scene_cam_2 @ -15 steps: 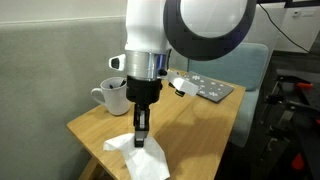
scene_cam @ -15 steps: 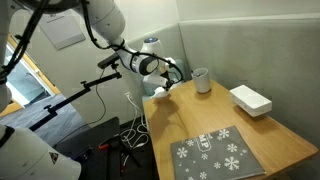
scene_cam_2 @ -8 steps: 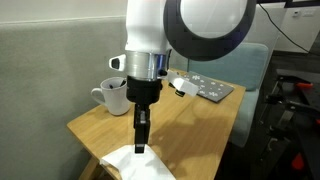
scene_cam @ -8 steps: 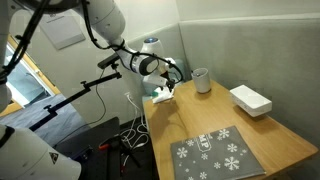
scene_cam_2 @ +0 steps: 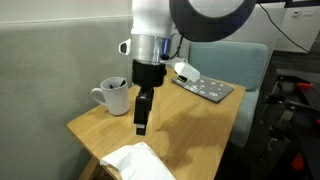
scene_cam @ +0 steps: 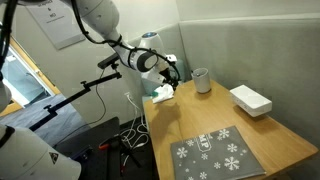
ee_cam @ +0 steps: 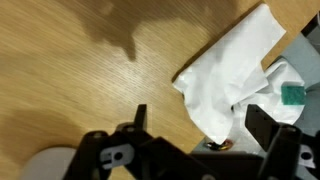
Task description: Wipe the counter with the white cloth, then unfold the gray cloth
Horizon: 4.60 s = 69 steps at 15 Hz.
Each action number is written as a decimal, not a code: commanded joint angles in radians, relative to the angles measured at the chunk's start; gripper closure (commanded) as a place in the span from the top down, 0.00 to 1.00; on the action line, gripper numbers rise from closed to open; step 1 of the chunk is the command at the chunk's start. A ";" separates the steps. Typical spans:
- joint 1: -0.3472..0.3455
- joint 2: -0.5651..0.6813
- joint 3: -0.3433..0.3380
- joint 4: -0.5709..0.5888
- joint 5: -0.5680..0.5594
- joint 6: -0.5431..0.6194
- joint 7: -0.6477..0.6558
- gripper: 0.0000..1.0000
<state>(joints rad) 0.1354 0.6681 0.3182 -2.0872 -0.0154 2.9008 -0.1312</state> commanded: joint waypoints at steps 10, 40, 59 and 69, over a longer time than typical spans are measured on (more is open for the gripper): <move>-0.186 -0.425 -0.121 -0.257 0.268 -0.255 0.071 1.00; -0.481 -0.237 -0.406 -0.089 0.337 -0.396 -0.362 1.00; -0.615 0.001 -0.297 0.035 0.355 -0.386 -0.399 1.00; -0.661 0.065 -0.221 0.070 0.375 -0.313 -0.411 1.00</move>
<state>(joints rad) -0.5026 0.7102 0.0715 -2.0396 0.3419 2.5696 -0.5261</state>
